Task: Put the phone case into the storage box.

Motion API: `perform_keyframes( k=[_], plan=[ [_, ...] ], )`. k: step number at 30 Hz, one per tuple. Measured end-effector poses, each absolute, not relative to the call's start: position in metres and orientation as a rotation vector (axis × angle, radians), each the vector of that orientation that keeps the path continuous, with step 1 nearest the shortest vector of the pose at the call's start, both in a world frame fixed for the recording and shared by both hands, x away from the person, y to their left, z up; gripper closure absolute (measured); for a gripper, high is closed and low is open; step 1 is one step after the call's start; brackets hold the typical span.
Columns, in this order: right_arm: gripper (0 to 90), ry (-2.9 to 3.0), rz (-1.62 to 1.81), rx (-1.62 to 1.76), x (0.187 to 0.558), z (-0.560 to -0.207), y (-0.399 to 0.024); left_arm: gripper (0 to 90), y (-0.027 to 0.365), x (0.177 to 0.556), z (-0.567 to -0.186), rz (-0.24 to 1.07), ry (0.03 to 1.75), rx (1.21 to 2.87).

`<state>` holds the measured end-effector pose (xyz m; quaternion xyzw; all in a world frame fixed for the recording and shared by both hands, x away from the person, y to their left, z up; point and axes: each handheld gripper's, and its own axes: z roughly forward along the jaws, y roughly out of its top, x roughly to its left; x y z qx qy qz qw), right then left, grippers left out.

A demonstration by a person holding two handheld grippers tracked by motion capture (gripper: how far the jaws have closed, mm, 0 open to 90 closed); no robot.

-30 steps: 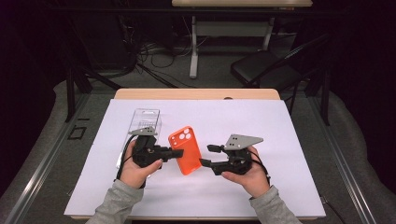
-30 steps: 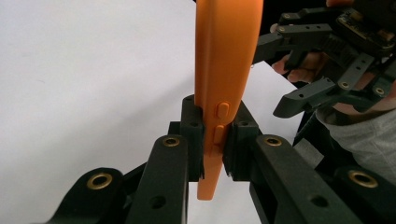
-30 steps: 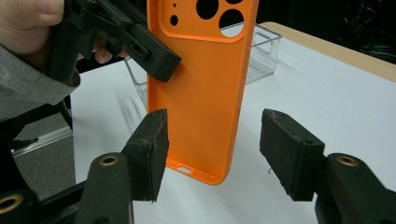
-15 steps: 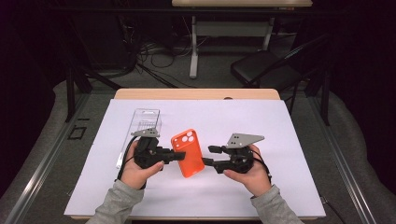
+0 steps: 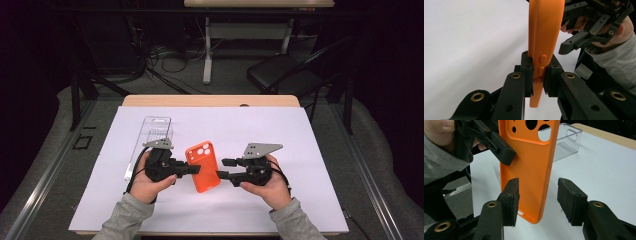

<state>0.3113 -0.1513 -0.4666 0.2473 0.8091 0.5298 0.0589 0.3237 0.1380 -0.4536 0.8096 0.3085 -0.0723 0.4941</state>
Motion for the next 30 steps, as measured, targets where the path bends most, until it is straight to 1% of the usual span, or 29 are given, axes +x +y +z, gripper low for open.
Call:
perform_keyframes(
  k=[13,30],
  plan=[
    [57.8,2.463,1.623,0.782,0.313,-0.468,-0.152,80.6,0.132,0.322,-0.455,-0.191,0.706,1.99],
    [61.5,2.487,1.663,0.782,0.314,-0.47,-0.152,80.7,0.127,0.319,-0.457,-0.216,0.684,2.0]
  ],
)
